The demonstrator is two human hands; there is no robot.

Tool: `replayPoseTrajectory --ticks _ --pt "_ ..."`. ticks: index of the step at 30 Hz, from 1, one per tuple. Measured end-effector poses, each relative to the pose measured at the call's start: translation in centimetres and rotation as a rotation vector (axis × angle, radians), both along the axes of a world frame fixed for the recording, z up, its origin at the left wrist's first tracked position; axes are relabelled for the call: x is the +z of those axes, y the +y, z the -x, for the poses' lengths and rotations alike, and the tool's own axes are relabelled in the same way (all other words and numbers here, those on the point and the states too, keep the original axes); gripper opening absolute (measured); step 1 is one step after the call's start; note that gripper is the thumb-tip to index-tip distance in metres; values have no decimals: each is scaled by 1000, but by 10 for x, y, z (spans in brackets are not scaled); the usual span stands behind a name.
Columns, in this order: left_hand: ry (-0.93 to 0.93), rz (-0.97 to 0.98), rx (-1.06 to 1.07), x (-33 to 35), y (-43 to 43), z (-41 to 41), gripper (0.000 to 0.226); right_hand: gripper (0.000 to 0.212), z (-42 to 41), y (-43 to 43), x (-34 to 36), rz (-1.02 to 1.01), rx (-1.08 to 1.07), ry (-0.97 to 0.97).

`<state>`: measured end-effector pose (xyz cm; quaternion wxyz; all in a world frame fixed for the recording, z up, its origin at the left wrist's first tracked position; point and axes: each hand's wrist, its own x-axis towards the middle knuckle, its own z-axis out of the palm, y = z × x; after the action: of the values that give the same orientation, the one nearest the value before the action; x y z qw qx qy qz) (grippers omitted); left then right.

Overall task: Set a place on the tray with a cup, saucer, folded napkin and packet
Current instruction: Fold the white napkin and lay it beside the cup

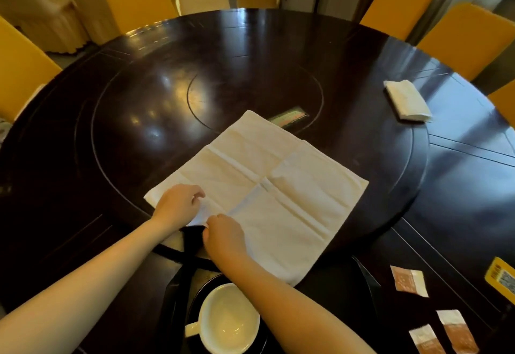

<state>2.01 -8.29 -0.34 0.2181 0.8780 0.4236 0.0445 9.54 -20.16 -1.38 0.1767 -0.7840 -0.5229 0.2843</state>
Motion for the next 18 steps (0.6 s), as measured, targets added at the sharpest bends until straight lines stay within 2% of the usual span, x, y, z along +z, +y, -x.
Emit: replayPoseTrajectory --ticks 3,5,6,8,10,11,14,18 --pt "-76 60 72 3 3 7 25 27 17 21 6 49 140 275" --pt "-49 101 121 -2 4 15 24 27 -4 24 8 -31 158 293" --pt "-20 115 116 -6 0 19 24 27 -25 27 6 -94 124 208" --pt "53 114 48 -17 -14 23 30 35 -75 33 3 -144 105 -122" --pt "99 18 -26 -30 -30 19 37 41 -118 39 1 -63 206 -416" --pt "108 -41 -46 -35 -37 15 37 39 -131 42 1 -17 280 -487" --pt "92 -158 -31 -43 -48 6 23 26 -150 46 -2 21 399 -545" --pt "78 -107 12 -41 -40 13 16 13 -160 48 -2 -35 340 -485"
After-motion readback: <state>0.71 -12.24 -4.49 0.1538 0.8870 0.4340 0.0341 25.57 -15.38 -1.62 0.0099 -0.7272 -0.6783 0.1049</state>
